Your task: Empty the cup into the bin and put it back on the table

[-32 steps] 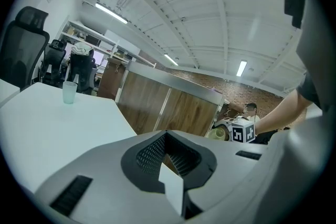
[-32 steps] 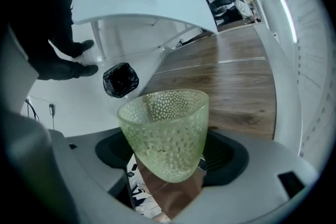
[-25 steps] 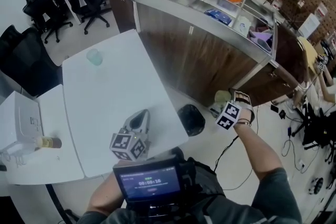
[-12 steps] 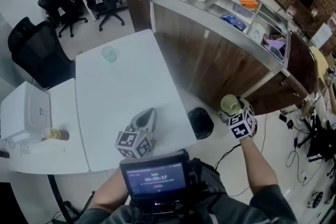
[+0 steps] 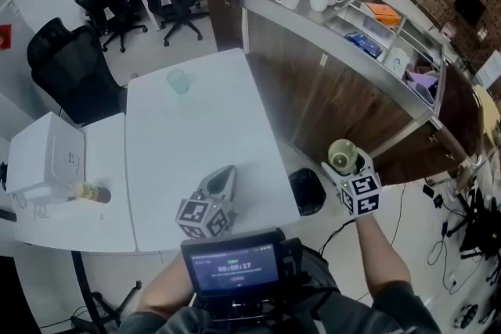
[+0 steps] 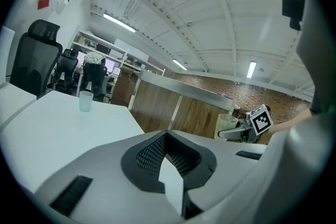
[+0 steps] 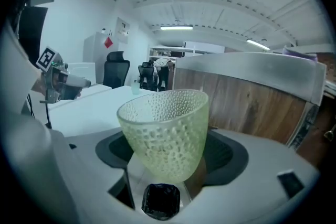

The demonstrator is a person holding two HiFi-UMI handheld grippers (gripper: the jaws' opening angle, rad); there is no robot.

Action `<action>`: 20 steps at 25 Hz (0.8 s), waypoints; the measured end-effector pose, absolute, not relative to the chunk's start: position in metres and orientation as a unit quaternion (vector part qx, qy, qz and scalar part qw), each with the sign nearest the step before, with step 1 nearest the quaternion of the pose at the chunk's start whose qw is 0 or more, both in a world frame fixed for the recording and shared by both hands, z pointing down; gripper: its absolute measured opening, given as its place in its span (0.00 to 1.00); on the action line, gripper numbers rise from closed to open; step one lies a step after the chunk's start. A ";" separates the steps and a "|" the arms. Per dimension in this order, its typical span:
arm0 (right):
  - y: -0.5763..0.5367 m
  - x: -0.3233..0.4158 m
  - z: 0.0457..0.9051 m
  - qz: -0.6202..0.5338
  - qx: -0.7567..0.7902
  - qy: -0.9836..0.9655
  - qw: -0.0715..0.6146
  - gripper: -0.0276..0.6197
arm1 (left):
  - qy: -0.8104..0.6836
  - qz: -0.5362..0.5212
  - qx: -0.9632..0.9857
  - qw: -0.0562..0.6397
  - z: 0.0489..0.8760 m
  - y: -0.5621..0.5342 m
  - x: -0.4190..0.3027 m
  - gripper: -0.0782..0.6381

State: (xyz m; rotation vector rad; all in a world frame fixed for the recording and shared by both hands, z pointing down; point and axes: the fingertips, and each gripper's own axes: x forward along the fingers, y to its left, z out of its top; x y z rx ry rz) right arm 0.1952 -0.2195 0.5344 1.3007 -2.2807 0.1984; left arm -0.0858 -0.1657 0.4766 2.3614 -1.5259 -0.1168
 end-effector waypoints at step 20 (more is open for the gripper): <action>-0.213 -0.043 0.559 0.073 0.224 -0.947 0.219 0.64 | -0.667 -0.059 0.724 0.166 0.486 -0.115 -0.204 0.10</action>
